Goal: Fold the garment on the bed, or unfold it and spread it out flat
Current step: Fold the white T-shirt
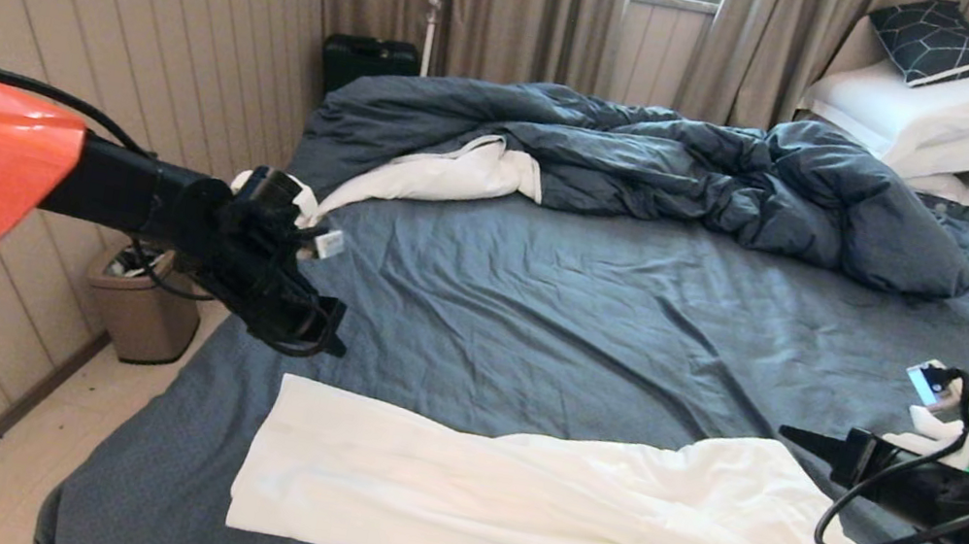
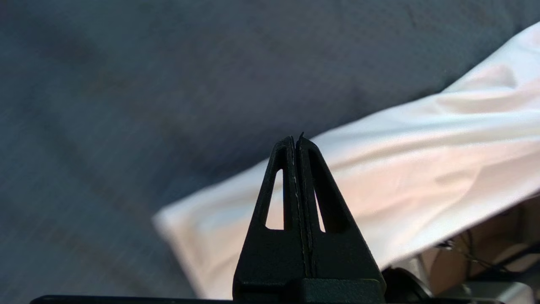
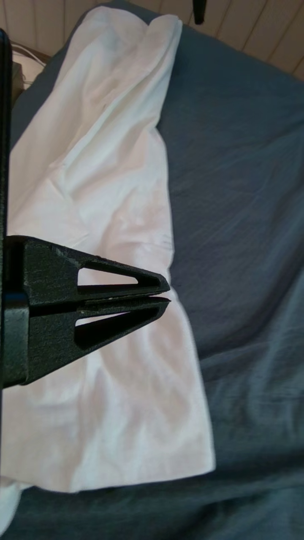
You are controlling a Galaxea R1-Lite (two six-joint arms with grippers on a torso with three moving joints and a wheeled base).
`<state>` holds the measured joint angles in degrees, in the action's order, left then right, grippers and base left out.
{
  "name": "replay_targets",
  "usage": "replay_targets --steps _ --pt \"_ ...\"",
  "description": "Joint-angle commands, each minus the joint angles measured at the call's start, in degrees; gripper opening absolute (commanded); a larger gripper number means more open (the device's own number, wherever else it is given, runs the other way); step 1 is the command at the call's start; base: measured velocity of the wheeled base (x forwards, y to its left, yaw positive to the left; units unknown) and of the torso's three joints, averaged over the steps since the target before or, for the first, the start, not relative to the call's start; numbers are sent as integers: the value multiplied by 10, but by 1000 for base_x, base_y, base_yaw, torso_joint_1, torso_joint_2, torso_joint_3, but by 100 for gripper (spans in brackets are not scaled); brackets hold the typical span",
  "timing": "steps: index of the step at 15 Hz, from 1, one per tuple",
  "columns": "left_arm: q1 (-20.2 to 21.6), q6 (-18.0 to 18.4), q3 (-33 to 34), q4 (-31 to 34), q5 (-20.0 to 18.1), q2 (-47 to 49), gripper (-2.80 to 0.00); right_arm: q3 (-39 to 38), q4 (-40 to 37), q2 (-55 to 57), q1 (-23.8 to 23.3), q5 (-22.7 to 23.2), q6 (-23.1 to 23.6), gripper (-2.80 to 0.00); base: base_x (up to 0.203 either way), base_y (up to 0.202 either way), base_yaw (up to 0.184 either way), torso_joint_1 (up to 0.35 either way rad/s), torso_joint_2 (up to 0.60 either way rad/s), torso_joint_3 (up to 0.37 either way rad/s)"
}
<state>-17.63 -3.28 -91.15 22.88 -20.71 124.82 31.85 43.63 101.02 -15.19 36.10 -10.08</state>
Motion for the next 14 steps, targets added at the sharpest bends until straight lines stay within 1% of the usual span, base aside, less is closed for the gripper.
replay_targets --steps 1,4,5,6,11,14 --pt "-18 0 -26 4 9 33 -280 -11 3 6 -1 2 0 -280 0 0 0 0 0 0" --pt "-35 -2 -66 34 17 63 -280 -18 34 25 -1 2 1 -280 0 0 0 0 0 0" --pt "-38 -2 -67 35 18 65 -280 -24 47 27 0 2 1 -280 0 0 0 0 0 0" --pt "-41 -2 -63 36 18 67 -280 -28 57 29 0 2 1 -280 0 0 0 0 0 0" --pt "-46 1 -39 54 19 60 -280 -30 58 30 0 2 1 -280 0 0 0 0 0 0" --pt "-53 0 4 56 15 42 -280 -29 58 32 1 2 1 -280 0 0 0 0 0 0"
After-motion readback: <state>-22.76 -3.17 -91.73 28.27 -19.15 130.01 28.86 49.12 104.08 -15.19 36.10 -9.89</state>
